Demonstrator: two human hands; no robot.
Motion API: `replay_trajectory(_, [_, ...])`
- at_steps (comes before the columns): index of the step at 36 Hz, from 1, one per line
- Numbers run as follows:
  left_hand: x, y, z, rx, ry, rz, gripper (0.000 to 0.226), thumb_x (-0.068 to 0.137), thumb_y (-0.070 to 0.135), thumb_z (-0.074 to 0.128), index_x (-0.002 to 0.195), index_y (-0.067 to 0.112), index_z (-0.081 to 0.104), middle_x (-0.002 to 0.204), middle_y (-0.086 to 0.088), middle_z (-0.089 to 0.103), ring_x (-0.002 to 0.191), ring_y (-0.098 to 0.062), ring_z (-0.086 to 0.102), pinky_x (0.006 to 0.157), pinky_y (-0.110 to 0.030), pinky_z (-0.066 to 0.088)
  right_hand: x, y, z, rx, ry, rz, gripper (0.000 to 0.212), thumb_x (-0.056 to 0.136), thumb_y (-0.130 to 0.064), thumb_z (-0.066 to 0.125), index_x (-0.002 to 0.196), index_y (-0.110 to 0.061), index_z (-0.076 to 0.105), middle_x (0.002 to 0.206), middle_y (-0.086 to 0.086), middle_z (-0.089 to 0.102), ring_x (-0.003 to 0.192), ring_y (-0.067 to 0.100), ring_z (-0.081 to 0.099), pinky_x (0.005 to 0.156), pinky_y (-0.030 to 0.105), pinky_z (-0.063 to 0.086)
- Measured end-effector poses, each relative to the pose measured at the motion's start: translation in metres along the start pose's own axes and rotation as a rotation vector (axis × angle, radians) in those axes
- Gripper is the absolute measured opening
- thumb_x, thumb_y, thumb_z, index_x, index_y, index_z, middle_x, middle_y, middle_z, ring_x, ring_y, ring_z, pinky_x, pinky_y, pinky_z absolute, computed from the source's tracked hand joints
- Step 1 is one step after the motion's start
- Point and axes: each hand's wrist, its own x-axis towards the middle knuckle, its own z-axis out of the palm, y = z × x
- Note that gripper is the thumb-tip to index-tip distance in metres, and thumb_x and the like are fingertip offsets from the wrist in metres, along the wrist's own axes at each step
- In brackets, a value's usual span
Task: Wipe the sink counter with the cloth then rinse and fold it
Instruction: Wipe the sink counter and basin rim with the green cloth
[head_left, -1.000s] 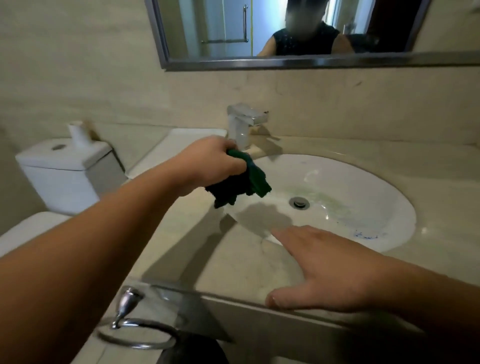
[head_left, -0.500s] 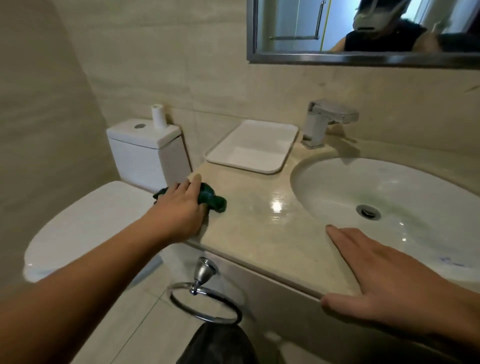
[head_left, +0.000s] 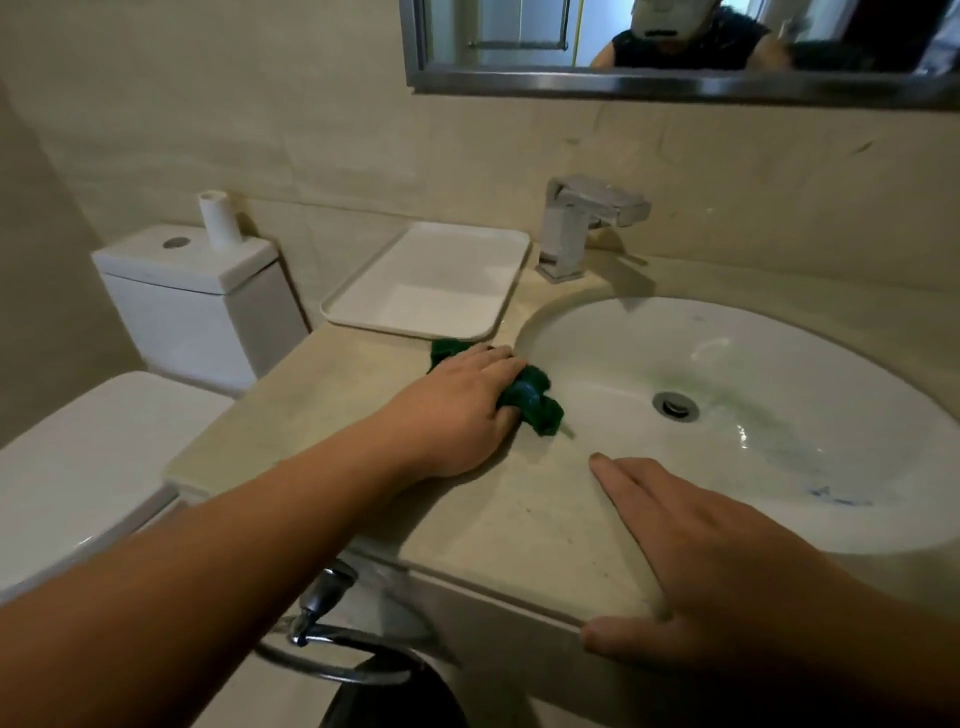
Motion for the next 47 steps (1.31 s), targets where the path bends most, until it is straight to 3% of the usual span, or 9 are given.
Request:
replay_trajectory(6, [0.005, 0.037, -0.012, -0.15, 0.002, 0.107, 0.036, 0.097, 0.013, 0.058, 0.13, 0.026, 0.065, 0.12, 0.002, 0.069, 0.108, -0.015, 0.061, 0.098, -0.038, 0.052, -0.006, 0.0, -0.002, 0.068, 0.005, 0.039, 0.129, 0.067, -0.102, 0.04, 0.16, -0.037, -0.023, 0.173, -0.013, -0.011, 0.155, 0.01, 0.013, 0.124, 0.03, 0.017])
replay_trajectory(11, [-0.061, -0.02, -0.061, -0.222, 0.321, -0.009, 0.038, 0.103, 0.018, 0.057, 0.137, 0.033, 0.058, 0.125, 0.017, 0.06, 0.111, 0.001, 0.056, 0.094, -0.017, 0.044, -0.014, -0.006, -0.008, 0.075, 0.021, 0.042, 0.122, 0.069, -0.101, 0.038, 0.159, -0.043, -0.021, 0.171, -0.019, -0.004, 0.149, 0.007, 0.025, 0.122, 0.029, 0.027])
replay_trajectory(14, [-0.108, -0.065, -0.081, -0.218, 0.326, -0.156, 0.045, 0.102, 0.014, 0.056, 0.142, 0.035, 0.056, 0.14, 0.011, 0.056, 0.126, -0.007, 0.053, 0.102, -0.025, 0.044, -0.016, -0.009, -0.005, 0.046, 0.074, 0.031, 0.121, 0.067, -0.103, 0.032, 0.158, -0.043, -0.019, 0.17, -0.019, 0.001, 0.144, 0.004, 0.03, 0.117, 0.027, 0.033])
replay_trajectory(18, [-0.147, -0.099, -0.069, -0.013, -0.051, -0.4, 0.061, 0.086, 0.056, 0.042, 0.146, 0.056, 0.041, 0.159, -0.002, 0.036, 0.14, -0.031, 0.034, 0.12, -0.055, 0.031, -0.014, -0.009, 0.0, 0.028, 0.106, 0.018, 0.119, 0.066, -0.105, 0.027, 0.157, -0.043, -0.019, 0.168, -0.019, 0.002, 0.14, 0.003, 0.033, 0.113, 0.025, 0.035])
replay_trajectory(21, [-0.152, -0.105, -0.055, -0.096, -0.06, -0.38, 0.059, 0.087, 0.077, 0.033, 0.144, 0.064, 0.031, 0.148, 0.007, 0.041, 0.127, -0.024, 0.039, 0.117, -0.055, 0.034, -0.012, -0.008, 0.001, 0.017, 0.118, 0.012, 0.119, 0.066, -0.105, 0.027, 0.157, -0.042, -0.019, 0.168, -0.019, 0.002, 0.141, 0.003, 0.032, 0.111, 0.023, 0.034])
replay_trajectory(25, [-0.131, -0.083, -0.045, -0.031, -0.092, -0.284, 0.089, 0.083, 0.092, 0.016, 0.162, 0.051, 0.02, 0.174, 0.003, 0.016, 0.159, -0.023, 0.009, 0.128, -0.047, 0.009, -0.013, -0.009, 0.001, 0.004, 0.113, 0.026, 0.121, 0.066, -0.103, 0.027, 0.158, -0.04, -0.017, 0.169, -0.018, 0.003, 0.142, 0.004, 0.033, 0.111, 0.024, 0.036])
replay_trajectory(31, [-0.055, -0.02, -0.013, 0.01, -0.065, -0.128, 0.075, 0.104, 0.064, 0.037, 0.167, 0.041, 0.003, 0.176, 0.001, 0.014, 0.161, -0.025, 0.013, 0.13, -0.043, 0.012, -0.01, -0.006, -0.001, 0.056, 0.074, 0.04, 0.121, 0.069, -0.101, 0.037, 0.16, -0.04, -0.014, 0.168, -0.018, 0.003, 0.144, 0.007, 0.03, 0.117, 0.028, 0.032])
replay_trajectory(38, [0.015, 0.047, 0.004, -0.081, -0.082, 0.024, 0.048, 0.108, 0.04, 0.049, 0.156, 0.033, 0.046, 0.146, -0.002, 0.06, 0.13, -0.024, 0.057, 0.106, -0.036, 0.043, -0.012, 0.002, 0.0, 0.113, 0.077, 0.015, 0.123, 0.068, -0.101, 0.04, 0.161, -0.04, -0.011, 0.172, -0.014, 0.003, 0.149, 0.011, 0.028, 0.119, 0.033, 0.031])
replay_trajectory(47, [-0.082, -0.025, -0.07, -0.236, 0.15, -0.117, 0.048, 0.109, 0.036, 0.047, 0.156, 0.046, 0.041, 0.13, 0.008, 0.059, 0.104, -0.003, 0.061, 0.086, -0.025, 0.052, -0.016, 0.0, 0.002, 0.117, 0.114, 0.002, 0.12, 0.067, -0.103, 0.037, 0.16, -0.042, -0.009, 0.169, -0.017, 0.01, 0.143, 0.01, 0.034, 0.116, 0.034, 0.038])
